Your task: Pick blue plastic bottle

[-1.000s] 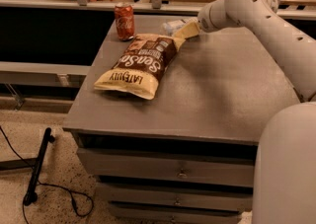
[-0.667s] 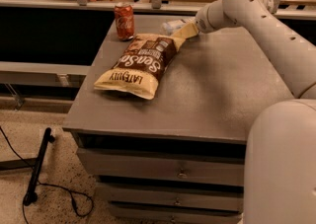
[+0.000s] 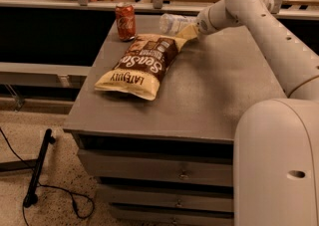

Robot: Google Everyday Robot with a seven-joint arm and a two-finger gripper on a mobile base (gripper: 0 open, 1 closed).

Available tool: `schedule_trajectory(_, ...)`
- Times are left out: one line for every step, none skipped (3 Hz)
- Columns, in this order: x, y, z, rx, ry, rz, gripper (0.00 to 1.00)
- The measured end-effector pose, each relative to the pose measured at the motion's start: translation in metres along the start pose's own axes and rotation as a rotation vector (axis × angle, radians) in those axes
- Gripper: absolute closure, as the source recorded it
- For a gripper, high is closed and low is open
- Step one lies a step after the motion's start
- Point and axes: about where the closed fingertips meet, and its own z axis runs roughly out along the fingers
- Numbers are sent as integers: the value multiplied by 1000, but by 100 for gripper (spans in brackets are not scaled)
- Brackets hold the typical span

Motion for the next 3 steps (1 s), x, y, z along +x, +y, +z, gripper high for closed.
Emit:
schedule_trajectory(4, 2, 3, -33, 15, 6, 38)
schedule_trajectory(7, 4, 5, -47, 24, 5, 61)
schedule_trajectory(6, 4, 4, -47, 24, 5, 85)
